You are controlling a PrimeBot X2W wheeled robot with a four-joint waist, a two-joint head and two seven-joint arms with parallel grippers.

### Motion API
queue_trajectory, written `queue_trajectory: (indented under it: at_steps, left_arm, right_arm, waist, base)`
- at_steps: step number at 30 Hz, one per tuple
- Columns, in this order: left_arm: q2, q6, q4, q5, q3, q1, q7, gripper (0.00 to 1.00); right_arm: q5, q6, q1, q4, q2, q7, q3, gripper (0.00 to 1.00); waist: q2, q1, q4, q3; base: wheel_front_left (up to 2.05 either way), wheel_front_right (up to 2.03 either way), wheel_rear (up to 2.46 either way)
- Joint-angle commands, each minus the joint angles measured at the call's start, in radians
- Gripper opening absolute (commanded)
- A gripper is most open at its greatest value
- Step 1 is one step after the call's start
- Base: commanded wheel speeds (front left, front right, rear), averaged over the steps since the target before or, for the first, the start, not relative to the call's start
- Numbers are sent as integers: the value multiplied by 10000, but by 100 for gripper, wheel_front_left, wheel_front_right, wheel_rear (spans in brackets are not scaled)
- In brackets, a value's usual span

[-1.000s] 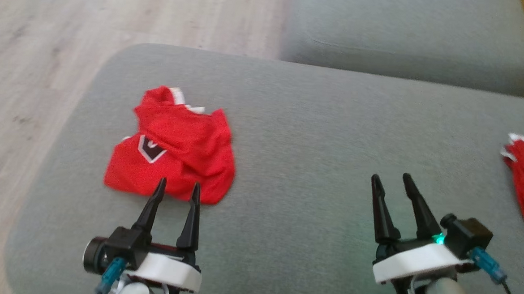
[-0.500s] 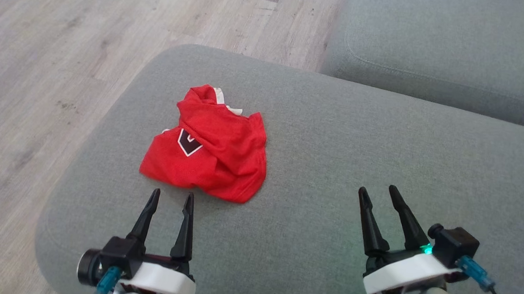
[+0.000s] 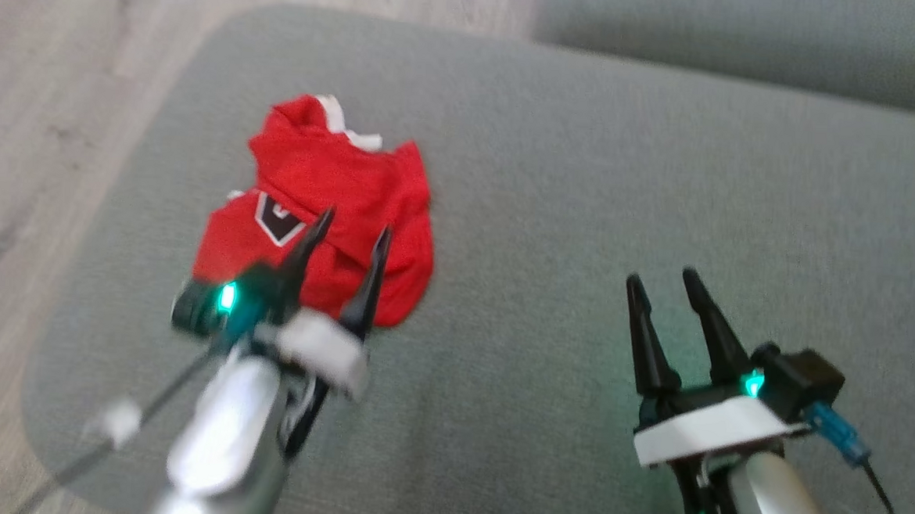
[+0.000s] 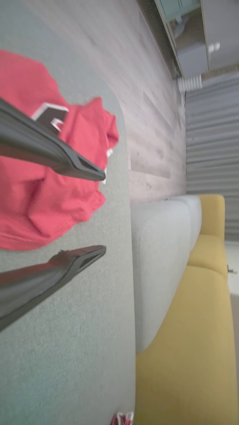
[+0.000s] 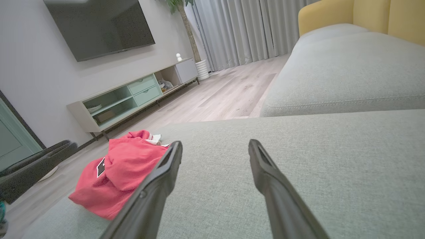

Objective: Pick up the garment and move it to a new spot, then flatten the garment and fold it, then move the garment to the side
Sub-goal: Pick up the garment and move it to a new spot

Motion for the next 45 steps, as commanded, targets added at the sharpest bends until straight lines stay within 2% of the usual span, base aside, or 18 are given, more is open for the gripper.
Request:
queue_trajectory:
  at_steps: [1,7,16,21,22,23,27,32,36,41,45]
  left_arm:
    - [130,-57,59,29,167,-888,212,100]
    - [235,-153,2244,-203,89,-3146,1694,100]
    - [610,-146,4684,-336,218,-4734,2038,100]
    - [749,87,5717,-429,308,-5107,2239,99]
    - [749,95,5876,-470,329,-5140,2250,45]
    - [745,93,6001,-496,332,-5165,2216,0]
    - [650,-3,6239,-630,302,-5198,1745,0]
    - [419,-203,5901,-879,82,-5323,434,0]
    - [215,-248,5035,-1214,-746,-5556,-558,0]
    - [239,-252,3636,-2040,-1822,-6152,-906,0]
    - [503,-253,2614,-2759,-2456,-6866,-679,0]
  right_arm:
    - [-100,65,-501,-398,-26,-137,244,100]
    - [-196,65,-935,-735,-26,-137,354,100]
    - [-125,65,-1256,-1255,-26,-137,609,100]
    - [-102,65,-1294,-1375,-26,-137,648,100]
    - [-93,65,-1301,-1382,-26,-137,640,100]
    - [-84,65,-1304,-1379,-26,-137,626,100]
    - [-55,65,-1289,-1281,-26,-137,601,100]
    - [105,65,-1312,-1175,-26,-137,711,100]
    - [369,65,-1282,-1163,-26,-137,786,100]
    - [806,65,-1294,-1185,-26,-137,967,100]
    - [1156,65,-1417,-1281,-26,-137,1341,100]
  waist:
    - [0,-2,-545,783]
    - [0,-2,-1370,1764]
    - [0,-2,-2195,2498]
    - [0,-2,-2360,2612]
    - [0,-2,-2380,2604]
    - [0,-2,-2396,2578]
    - [0,-2,-2455,2370]
    - [0,-2,-2719,1962]
    - [0,-2,-3091,1667]
    - [0,-2,-3728,1450]
    - [0,-2,-4370,1497]
  base:
    - [0,0,0]
    - [0,0,0]
    - [0,0,0]
    - [0,0,0]
    - [0,0,0]
    - [0,0,0]
    - [0,0,0]
    - [0,0,0]
    - [0,0,0]
    - [0,0,0]
    - [0,0,0]
